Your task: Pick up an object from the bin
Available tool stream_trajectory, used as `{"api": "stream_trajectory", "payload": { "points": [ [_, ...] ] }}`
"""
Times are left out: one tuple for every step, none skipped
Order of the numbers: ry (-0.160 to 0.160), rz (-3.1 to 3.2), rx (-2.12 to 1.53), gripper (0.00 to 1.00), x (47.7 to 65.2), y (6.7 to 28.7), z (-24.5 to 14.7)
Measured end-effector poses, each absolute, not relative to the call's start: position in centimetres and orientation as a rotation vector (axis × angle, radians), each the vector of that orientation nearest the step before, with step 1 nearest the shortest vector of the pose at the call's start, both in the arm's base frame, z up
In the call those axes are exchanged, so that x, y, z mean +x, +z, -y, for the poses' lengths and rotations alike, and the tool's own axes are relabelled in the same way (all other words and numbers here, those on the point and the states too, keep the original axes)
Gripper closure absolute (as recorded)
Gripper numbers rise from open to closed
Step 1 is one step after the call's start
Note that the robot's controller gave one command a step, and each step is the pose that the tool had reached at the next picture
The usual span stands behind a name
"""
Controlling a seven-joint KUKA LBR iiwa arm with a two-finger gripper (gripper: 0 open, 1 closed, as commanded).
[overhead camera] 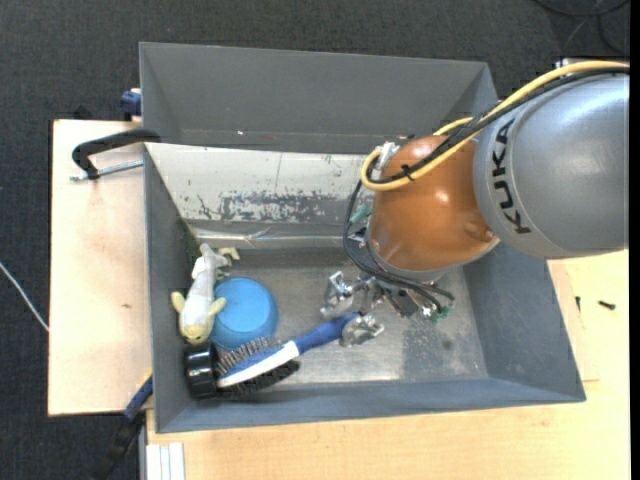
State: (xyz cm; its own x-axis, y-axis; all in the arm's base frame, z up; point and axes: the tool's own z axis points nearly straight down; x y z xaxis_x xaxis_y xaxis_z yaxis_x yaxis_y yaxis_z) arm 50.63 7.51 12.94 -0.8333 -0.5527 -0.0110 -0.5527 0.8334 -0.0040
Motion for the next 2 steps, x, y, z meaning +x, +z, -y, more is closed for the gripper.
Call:
{"api": "stream_trajectory", "payload": {
  "points": [
    [0.000,-3.002,-0.903,1.00,50.8,13.8,-7.6],
    [0.000,-3.001,-0.902,1.00,50.9,17.6,-7.7]
  ]
}}
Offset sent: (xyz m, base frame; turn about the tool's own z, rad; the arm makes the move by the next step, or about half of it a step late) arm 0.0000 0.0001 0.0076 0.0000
